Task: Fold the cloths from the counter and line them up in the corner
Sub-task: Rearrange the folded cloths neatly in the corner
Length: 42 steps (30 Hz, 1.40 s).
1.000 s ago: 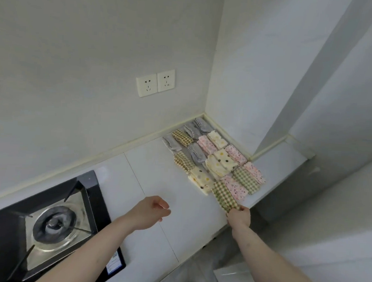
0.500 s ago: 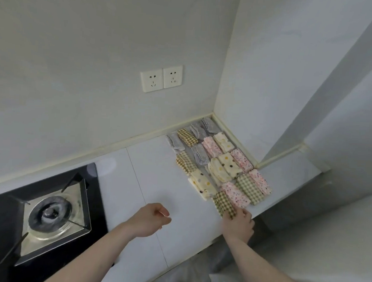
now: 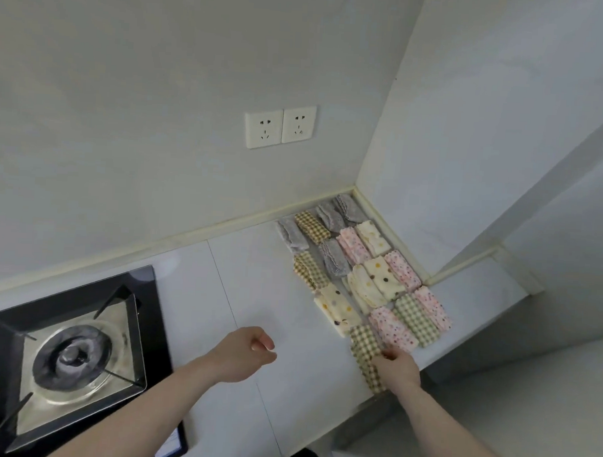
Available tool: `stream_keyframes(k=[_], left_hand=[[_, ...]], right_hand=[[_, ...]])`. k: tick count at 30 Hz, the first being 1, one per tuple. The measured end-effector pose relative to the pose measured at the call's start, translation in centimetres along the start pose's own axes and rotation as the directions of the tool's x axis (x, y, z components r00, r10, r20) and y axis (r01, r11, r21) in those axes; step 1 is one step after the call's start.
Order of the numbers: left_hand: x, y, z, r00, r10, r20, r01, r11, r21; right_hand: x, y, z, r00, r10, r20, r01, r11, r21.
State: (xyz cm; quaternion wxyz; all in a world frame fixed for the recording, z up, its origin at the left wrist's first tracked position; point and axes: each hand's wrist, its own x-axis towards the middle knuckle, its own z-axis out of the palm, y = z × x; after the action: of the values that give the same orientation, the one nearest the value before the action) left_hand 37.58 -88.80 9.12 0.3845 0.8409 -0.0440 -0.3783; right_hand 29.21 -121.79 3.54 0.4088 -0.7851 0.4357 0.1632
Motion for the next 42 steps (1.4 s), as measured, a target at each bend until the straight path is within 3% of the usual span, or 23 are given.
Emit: stream_keyframes(k=[8,16,22,24,29,36,38,42], left_hand=[[7.5,3.0,-0.9,0.996,-0.074,-0.056,0.062,0.981,-0.185],[16.5,8.7,-1.2,0.952,-0.25,-0.174,0.211,0.954,-0.215],[20.9,9.4,-0.1,0.892,-0.405,-0.202,0.361,0.905,-0.224],[21.6,9.9,0.4,0.885,-0.43,-0.181,0.376,0.887,-0.269],[22.9,10.3,1.3,0.864,-0.477,-0.164,0.372,0.822,-0.431],[22.8,10.4,2.0,0.883,-0.458,-0.104,0.311,0.735,-0.602],[21.8,10.5,2.1,0.89,-0.441,-0.117,0.286,0.74,-0.609],[19.1,9.9,1.5,0.902,-0.345,-0.26,0.13,0.791,-0.597]], right_hand=[[-0.8,-5.7,-1.7,0.99,-0.1,-0.104,0.128,0.943,0.308],[1.6,-13.3,-2.8,0.964,-0.241,-0.11,0.263,0.923,0.28],[3.2,-14.2,-3.9,0.93,-0.246,-0.273,0.348,0.827,0.441],[3.9,-14.0,-3.8,0.942,-0.264,-0.208,0.323,0.884,0.339],[5.2,-12.2,-2.5,0.953,-0.237,0.188,0.241,0.971,0.006],[5.1,-11.6,-1.3,0.899,-0.171,0.402,0.267,0.944,-0.195],[5.3,-11.9,-1.8,0.896,-0.235,0.378,0.318,0.932,-0.175],[6.7,-14.5,-3.4,0.922,-0.278,0.269,0.245,0.958,0.149]])
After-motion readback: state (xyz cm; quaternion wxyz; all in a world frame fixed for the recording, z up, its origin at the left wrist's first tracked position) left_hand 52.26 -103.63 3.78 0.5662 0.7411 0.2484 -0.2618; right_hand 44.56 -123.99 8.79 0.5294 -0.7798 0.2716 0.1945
